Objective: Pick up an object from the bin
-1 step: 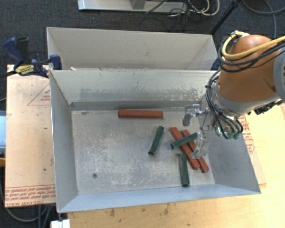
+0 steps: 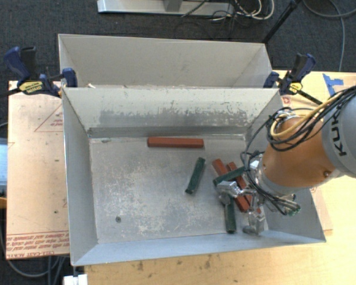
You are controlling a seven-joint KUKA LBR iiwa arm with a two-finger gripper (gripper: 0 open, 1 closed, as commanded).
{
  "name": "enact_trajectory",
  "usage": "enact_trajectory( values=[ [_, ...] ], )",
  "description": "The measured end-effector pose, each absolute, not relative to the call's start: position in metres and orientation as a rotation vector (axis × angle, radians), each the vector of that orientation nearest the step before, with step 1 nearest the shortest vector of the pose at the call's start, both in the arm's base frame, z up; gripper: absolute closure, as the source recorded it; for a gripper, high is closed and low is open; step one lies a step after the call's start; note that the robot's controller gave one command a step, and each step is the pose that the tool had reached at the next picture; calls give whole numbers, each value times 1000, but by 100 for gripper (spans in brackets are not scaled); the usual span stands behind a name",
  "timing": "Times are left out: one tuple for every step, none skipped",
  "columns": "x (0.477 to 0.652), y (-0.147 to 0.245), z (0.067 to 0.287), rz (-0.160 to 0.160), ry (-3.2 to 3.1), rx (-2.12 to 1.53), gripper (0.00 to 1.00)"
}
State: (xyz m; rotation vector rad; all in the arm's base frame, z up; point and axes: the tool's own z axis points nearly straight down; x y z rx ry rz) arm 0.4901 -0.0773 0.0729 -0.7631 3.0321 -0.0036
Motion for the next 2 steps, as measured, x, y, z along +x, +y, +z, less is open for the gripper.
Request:
enact_trajectory(
  values=[
    [489,-77,73,-3,3038,-768,100],
    [507,-83,193,-6,3029,-793,100]
  ],
)
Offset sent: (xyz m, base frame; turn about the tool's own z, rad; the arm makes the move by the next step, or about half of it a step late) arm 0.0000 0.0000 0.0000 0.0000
